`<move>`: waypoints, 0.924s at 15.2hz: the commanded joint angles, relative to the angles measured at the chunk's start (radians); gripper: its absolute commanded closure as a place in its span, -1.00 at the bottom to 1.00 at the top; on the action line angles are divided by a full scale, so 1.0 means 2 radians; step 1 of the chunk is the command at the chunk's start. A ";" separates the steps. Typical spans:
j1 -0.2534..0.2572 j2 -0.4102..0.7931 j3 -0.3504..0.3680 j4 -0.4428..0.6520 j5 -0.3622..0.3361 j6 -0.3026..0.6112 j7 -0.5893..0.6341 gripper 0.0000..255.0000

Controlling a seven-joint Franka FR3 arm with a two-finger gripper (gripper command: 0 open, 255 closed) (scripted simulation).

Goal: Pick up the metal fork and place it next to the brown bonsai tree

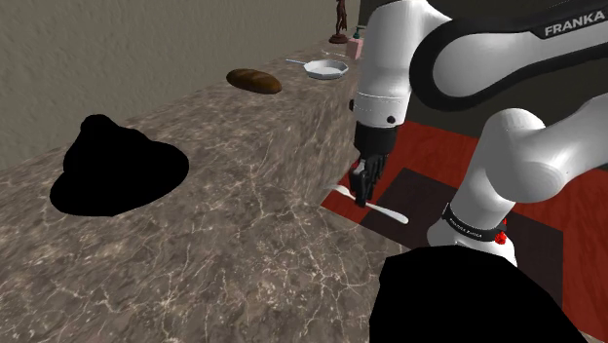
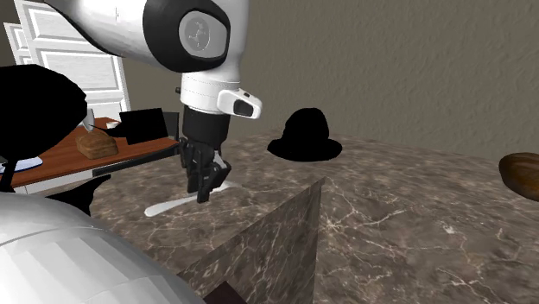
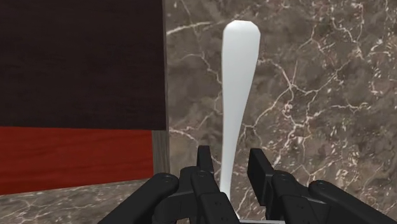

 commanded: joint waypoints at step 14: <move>0.013 0.075 0.043 -0.062 0.058 0.133 -0.036 1.00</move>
